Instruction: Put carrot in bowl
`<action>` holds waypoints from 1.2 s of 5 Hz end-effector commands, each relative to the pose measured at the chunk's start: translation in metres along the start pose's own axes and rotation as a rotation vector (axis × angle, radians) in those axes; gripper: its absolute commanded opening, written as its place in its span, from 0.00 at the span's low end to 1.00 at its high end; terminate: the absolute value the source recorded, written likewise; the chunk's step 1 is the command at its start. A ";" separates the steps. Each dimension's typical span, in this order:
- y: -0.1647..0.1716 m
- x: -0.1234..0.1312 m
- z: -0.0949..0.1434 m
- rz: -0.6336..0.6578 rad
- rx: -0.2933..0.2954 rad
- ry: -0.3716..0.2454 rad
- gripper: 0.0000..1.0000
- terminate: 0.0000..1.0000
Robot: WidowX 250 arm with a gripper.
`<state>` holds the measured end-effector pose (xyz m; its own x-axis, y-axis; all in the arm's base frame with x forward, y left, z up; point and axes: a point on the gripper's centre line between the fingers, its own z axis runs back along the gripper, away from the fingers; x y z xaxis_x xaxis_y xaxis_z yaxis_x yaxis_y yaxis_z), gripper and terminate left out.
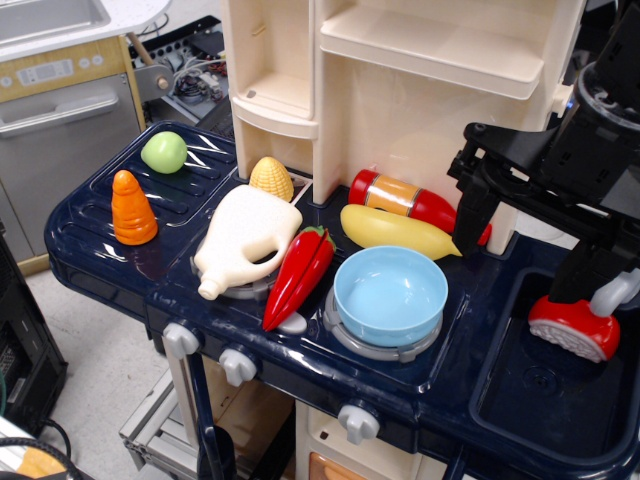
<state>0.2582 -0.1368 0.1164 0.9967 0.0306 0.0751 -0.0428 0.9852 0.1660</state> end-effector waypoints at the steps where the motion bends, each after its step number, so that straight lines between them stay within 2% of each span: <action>1: 0.000 0.000 0.000 0.000 0.000 0.000 1.00 0.00; 2: 0.039 0.007 0.006 0.036 0.076 -0.012 1.00 0.00; 3: 0.087 0.015 0.018 -0.015 0.141 0.000 1.00 0.00; 4: 0.131 0.017 0.017 -0.089 0.165 0.018 1.00 0.00; 5: 0.177 0.014 0.010 -0.124 0.262 -0.033 1.00 0.00; 6: 0.207 0.005 0.001 -0.128 0.292 -0.058 1.00 0.00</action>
<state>0.2498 0.0742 0.1326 0.9914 -0.1190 0.0543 0.0845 0.8995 0.4287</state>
